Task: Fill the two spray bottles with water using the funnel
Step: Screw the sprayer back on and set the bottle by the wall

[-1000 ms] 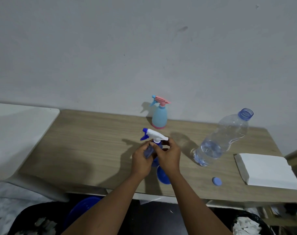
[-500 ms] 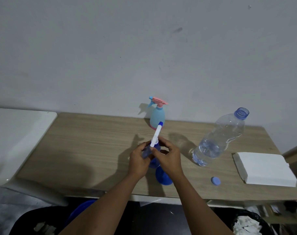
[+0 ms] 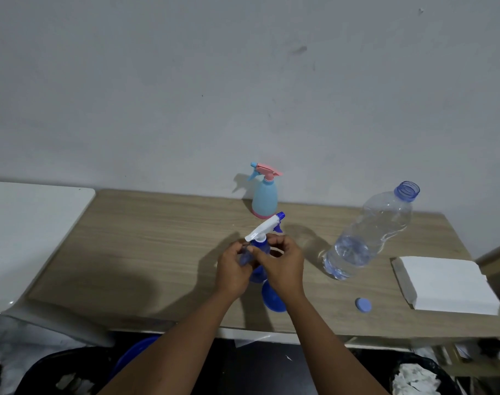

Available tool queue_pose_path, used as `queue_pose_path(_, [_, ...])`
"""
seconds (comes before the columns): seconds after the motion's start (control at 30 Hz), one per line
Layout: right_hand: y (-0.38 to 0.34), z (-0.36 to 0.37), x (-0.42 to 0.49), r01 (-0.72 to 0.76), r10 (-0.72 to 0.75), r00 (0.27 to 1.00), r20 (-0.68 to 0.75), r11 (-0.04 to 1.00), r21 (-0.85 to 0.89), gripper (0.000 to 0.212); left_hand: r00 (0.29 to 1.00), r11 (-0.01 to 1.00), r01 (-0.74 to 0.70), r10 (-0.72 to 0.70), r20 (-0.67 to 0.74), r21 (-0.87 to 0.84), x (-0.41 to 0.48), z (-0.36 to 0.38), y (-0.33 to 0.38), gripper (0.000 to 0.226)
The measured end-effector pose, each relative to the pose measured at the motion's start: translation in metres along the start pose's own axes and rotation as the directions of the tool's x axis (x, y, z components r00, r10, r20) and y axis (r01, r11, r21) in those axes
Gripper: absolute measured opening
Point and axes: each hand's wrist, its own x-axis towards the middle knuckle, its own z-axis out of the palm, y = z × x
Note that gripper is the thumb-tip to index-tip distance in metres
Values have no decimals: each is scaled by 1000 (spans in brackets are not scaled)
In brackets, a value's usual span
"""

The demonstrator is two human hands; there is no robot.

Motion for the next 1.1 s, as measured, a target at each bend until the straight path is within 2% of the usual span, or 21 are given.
queue_pose_path(0.13, [0, 6, -1, 118, -111, 992, 65, 987, -111, 24, 1000, 1000, -2, 2, 3, 11, 1, 1, 2, 27])
queue_pose_path(0.23, [1, 16, 1, 90, -96, 995, -31, 984, -152, 21, 1000, 1000, 5, -5, 1, -4, 3, 0, 2, 25])
queue_pose_path(0.3, [3, 16, 0, 80, -85, 996, -28, 987, -142, 22, 1000, 1000, -2, 2, 5, 15, 2, 0, 3, 28])
queue_pose_path(0.47, [1, 12, 6, 158, -130, 980, 149, 969, -189, 21, 996, 996, -61, 56, 70, 61, 6, -7, 0, 38])
queue_pose_path(0.57, [-1, 8, 8, 189, -138, 963, 229, 958, -215, 11, 985, 984, -132, 117, 128, 117, 11, -14, -2, 42])
queue_pose_path(0.63, [0, 7, 9, 197, -153, 970, 191, 951, -238, 6, 984, 979, -154, 139, 114, 134, 12, -14, -3, 46])
queue_pose_path(0.73, [0, 17, 4, 184, -179, 983, 44, 951, -248, 2, 981, 969, -189, 178, 79, 161, 9, -11, -2, 42])
queue_pose_path(0.87, [-1, 25, -5, 100, -113, 992, -60, 977, -187, 6, 987, 977, -158, 153, 42, 141, 6, -8, -4, 46])
queue_pose_path(0.9, [-3, 24, -6, 71, -83, 994, -74, 987, -146, 14, 990, 980, -141, 138, 32, 139, 5, -8, -5, 49])
queue_pose_path(1.0, [-13, 21, -4, 3, 2, 994, -105, 999, 47, 56, 992, 986, -120, 122, -15, 119, 7, -7, -4, 53])
queue_pose_path(1.07, [-14, 22, 1, 10, -7, 998, -70, 999, 38, 72, 994, 989, -101, 105, -35, 107, 11, -5, -9, 43])
queue_pose_path(1.1, [-13, 23, 2, 26, -26, 999, -48, 1000, 8, 73, 994, 989, -96, 100, -34, 110, 11, -5, -11, 41])
